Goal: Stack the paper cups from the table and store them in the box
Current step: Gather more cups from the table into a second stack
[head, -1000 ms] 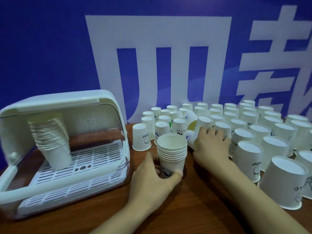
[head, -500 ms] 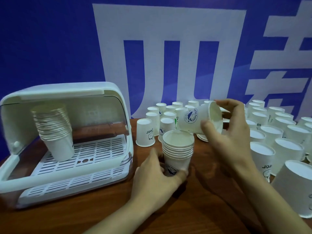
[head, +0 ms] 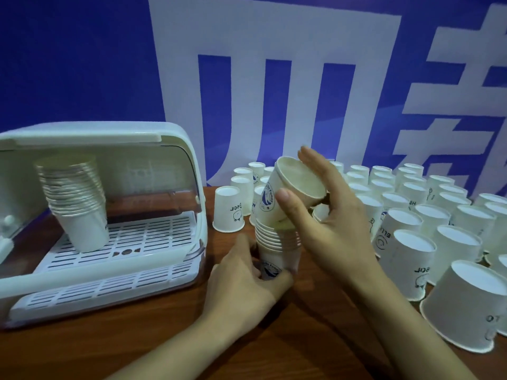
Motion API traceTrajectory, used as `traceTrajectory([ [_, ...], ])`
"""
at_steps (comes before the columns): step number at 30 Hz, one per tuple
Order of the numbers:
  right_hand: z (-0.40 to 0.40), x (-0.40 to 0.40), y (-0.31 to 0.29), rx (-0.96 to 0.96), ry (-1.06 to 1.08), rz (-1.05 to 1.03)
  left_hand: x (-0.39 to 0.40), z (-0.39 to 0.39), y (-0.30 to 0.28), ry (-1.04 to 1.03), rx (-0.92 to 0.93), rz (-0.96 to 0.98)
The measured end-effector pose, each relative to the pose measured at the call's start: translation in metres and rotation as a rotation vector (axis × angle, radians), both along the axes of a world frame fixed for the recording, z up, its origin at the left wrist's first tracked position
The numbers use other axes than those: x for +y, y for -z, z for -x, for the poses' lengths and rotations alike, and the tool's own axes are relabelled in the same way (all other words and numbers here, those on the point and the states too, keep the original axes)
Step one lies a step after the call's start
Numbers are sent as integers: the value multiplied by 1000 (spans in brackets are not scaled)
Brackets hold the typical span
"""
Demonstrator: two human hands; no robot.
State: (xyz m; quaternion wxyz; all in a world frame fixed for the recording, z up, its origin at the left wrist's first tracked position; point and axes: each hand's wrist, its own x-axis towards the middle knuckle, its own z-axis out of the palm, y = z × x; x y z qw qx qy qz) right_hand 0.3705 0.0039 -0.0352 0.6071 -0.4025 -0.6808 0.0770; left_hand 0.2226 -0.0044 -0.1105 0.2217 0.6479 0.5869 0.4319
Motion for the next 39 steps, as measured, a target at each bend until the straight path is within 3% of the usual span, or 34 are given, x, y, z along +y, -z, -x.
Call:
traceTrajectory([
  [4, 3, 3, 5, 91, -64, 63, -1, -2, 1, 10, 1, -1],
  [11, -7, 0, 3, -18, 33, 71, 1, 1, 4, 4, 26, -19],
  [15, -7, -1, 9, -192, 14, 179, 2, 0, 0, -5, 30, 2],
  [20, -9, 0, 10, -167, 11, 199, -3, -2, -2, 0, 1, 2],
  [24, -5, 11, 23, -390, 129, 212, -7, 0, -5, 8, -69, 14],
  [29, -17, -4, 13, -340, 145, 214, -8, 0, -10, 37, -37, 43],
  [32, -46, -17, -2, -330, 419, 97, -11, -2, -13, 38, -19, 26],
  [35, -72, -28, -3, -510, 729, 348, -11, -2, -14, 48, -10, 27],
  [37, -78, -34, 3, -632, 820, 612, -11, -2, -12, 58, 9, 36],
  [39, -80, -39, 8, -705, 879, 734, -10, -1, -12, 60, 17, 32],
])
